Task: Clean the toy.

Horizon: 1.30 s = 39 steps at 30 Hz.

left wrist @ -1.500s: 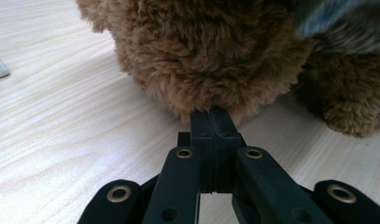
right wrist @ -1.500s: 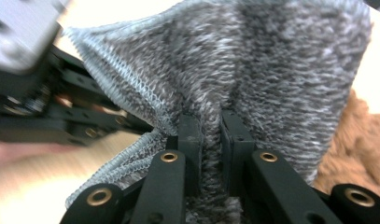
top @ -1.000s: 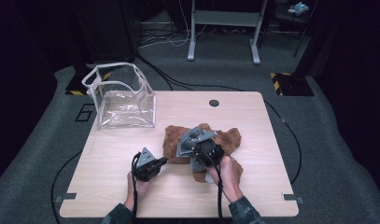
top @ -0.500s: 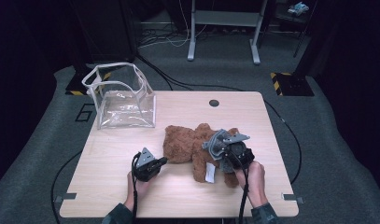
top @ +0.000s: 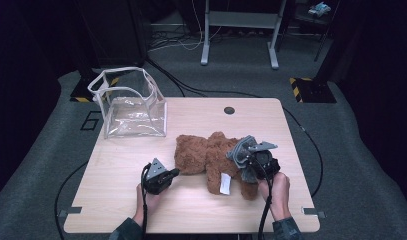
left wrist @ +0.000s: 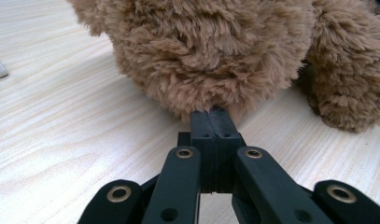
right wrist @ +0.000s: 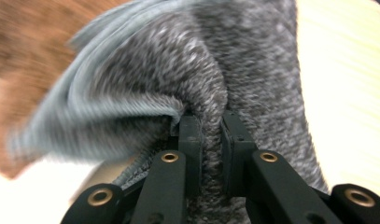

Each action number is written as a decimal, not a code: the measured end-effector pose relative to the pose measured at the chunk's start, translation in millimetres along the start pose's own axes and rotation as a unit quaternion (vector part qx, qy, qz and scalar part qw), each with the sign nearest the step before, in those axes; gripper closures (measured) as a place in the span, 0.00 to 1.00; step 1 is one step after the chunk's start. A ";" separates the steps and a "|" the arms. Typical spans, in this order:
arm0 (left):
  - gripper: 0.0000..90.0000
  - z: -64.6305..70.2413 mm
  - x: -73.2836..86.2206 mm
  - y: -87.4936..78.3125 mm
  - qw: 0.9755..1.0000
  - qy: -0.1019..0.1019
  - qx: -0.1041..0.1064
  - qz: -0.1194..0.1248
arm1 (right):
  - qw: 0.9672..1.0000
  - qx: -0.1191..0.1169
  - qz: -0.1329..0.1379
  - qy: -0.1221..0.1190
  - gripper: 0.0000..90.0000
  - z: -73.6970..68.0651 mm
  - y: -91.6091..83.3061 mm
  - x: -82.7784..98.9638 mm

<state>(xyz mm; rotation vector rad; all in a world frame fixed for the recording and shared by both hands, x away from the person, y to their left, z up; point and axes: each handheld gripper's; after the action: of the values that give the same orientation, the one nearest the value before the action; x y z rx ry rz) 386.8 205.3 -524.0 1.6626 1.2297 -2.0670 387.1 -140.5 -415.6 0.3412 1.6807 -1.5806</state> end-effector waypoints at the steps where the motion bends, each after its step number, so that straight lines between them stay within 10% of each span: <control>1: 1.00 -0.2 -0.1 0.0 1.000 0.002 -0.001 0.000 | 1.000 -0.018 0.008 0.001 0.90 -3.2 -4.5 -1.8; 9: 1.00 0.3 0.1 0.3 1.000 0.001 -0.001 0.001 | 0.990 -0.108 0.064 -0.060 0.90 -57.8 -23.2 -30.2; 20: 1.00 0.1 0.1 0.0 1.000 0.003 0.001 0.000 | 0.978 -0.153 0.039 -0.137 0.90 -126.9 10.5 -56.8; 28: 1.00 -0.4 -0.1 -0.2 1.000 0.004 0.001 -0.001 | 0.980 -0.142 0.012 -0.136 0.90 -131.0 32.7 -52.6; 39: 1.00 0.1 0.4 0.4 1.000 0.000 -0.002 0.004 | 0.989 -0.105 0.001 -0.104 0.90 -100.2 27.0 -42.5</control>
<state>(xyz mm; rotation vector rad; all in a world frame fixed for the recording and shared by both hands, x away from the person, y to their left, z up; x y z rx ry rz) 386.8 205.0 -524.5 1.6624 1.2225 -2.0592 397.4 -28.9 -414.4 0.0679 1.6635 -1.3708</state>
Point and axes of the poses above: each handheld gripper's, and its own axes: y roughly forward along the jaws, x roughly out of its underside, z roughly to its right, and after that the axes turned 3 degrees about y, right-handed
